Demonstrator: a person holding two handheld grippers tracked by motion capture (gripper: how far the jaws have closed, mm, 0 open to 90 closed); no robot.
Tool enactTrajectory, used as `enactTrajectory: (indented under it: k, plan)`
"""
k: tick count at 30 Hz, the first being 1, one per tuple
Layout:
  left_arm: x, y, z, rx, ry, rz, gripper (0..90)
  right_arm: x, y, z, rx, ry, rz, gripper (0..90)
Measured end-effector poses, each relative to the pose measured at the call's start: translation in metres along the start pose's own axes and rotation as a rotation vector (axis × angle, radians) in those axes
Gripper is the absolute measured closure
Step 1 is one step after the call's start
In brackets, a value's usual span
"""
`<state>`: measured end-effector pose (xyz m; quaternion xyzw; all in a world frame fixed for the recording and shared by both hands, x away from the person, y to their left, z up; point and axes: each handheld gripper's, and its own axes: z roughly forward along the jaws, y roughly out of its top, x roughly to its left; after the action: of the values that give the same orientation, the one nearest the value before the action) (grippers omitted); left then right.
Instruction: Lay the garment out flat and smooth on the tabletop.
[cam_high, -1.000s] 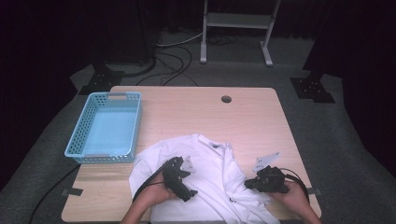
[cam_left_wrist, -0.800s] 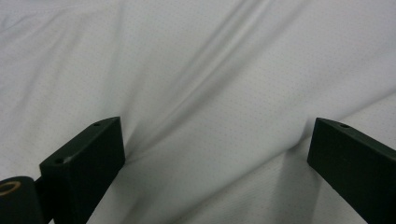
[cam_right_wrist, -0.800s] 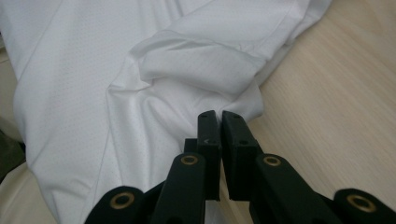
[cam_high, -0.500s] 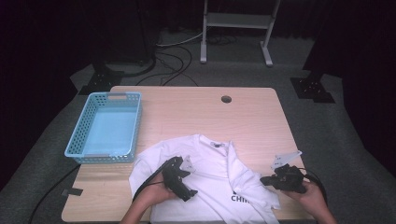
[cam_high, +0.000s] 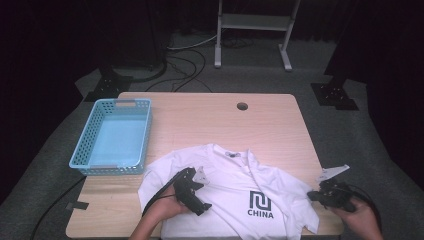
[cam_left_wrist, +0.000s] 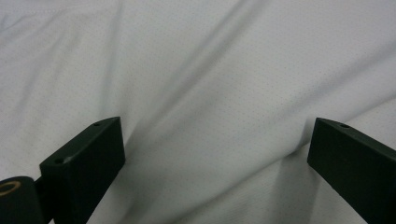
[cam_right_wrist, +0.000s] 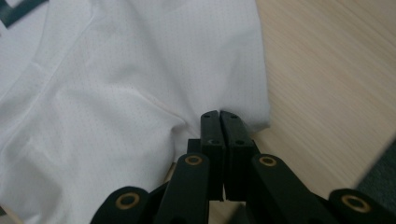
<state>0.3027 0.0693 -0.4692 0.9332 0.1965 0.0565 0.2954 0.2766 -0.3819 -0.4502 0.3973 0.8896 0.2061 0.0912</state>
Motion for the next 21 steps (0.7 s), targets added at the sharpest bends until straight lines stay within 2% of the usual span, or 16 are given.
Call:
enactTrajectory:
  k: [5,7,9,13,15,17,18,21]
  plan:
    - [-0.001,0.001,0.000,0.005,0.008,0.000,3.0,-0.010,-0.013,-0.012,0.033,-0.061,0.022,88.5]
    - [-0.001,0.001,0.001,0.011,0.011,0.004,3.0,-0.010,-0.014,-0.015,0.016,-0.055,0.026,85.8]
    - [-0.002,0.002,0.001,0.013,0.014,0.001,3.0,-0.009,-0.010,-0.019,-0.015,-0.051,0.034,78.7]
    - [-0.002,0.002,0.001,0.013,0.017,-0.001,3.1,-0.002,0.000,-0.021,-0.062,0.021,0.031,68.5]
    - [-0.002,0.001,0.000,0.006,0.019,-0.006,4.0,0.005,0.004,-0.017,-0.073,0.060,0.012,63.3]
    - [-0.001,0.001,-0.001,0.000,0.025,-0.012,4.6,0.011,0.008,-0.010,-0.068,0.090,-0.006,58.8]
    - [-0.001,0.001,-0.001,-0.004,0.034,-0.017,4.6,0.014,0.010,-0.006,-0.058,0.090,-0.012,56.6]
    - [0.000,-0.001,-0.006,-0.022,0.046,-0.024,4.6,0.019,0.014,0.004,-0.042,0.122,-0.014,52.2]
